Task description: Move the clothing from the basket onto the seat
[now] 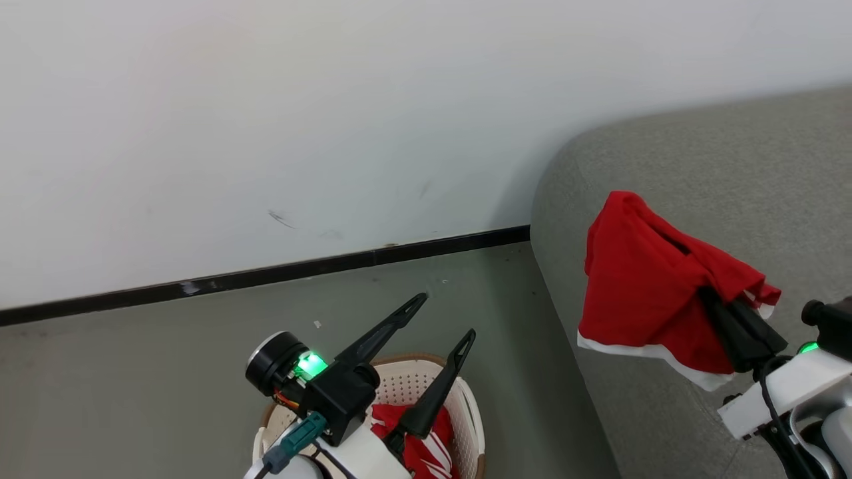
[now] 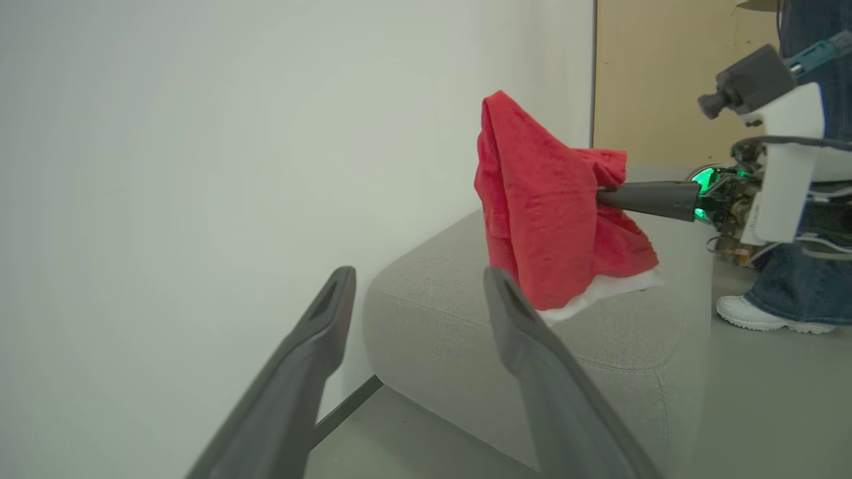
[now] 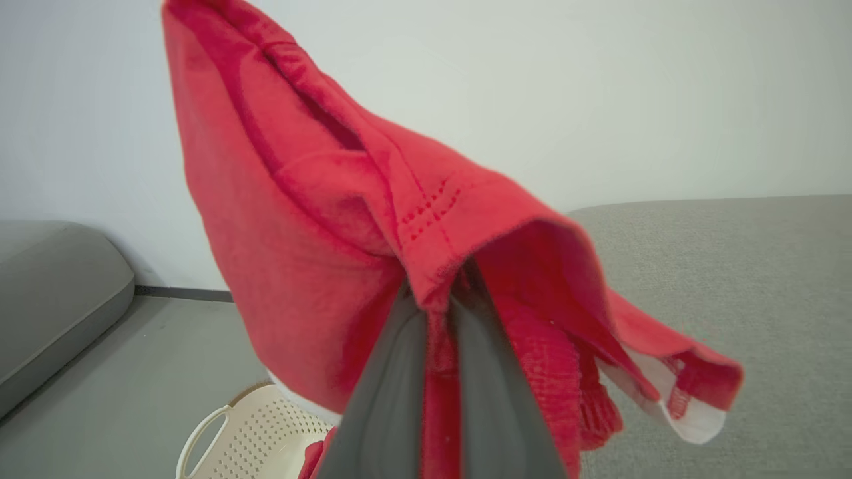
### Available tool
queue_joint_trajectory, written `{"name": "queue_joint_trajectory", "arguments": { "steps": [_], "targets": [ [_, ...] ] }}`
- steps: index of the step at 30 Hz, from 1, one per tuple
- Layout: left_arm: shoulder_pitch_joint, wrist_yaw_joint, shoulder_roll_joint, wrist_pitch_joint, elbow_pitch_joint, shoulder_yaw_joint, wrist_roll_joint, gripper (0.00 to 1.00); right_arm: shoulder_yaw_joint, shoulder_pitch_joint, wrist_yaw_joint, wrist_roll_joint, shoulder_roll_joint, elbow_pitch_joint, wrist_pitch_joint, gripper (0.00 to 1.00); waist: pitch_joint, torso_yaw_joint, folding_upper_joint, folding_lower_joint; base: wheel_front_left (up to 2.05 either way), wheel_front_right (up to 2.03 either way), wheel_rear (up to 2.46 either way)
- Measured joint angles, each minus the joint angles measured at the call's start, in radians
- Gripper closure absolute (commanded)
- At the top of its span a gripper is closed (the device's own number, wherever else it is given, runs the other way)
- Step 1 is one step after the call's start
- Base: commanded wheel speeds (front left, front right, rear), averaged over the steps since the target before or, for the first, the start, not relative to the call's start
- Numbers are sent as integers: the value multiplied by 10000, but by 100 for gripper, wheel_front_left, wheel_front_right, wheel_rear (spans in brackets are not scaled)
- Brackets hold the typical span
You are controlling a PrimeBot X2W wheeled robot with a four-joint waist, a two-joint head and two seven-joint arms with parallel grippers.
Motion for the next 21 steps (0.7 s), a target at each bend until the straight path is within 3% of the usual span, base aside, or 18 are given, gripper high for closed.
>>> {"name": "queue_joint_trajectory", "arguments": {
  "steps": [12, 21],
  "targets": [
    [104, -184, -184, -167, 303, -627, -2, 0, -1396, 1670, 0, -357, 777, -489, 0, 100, -10, -959, 0, 0, 0, 0, 0],
    [138, -188, -244, -305, 334, -849, 0, 0, -1781, 2215, 0, -650, 1032, -830, 0, 100, 19, -1635, 0, 0, 0, 0, 0]
  ]
}}
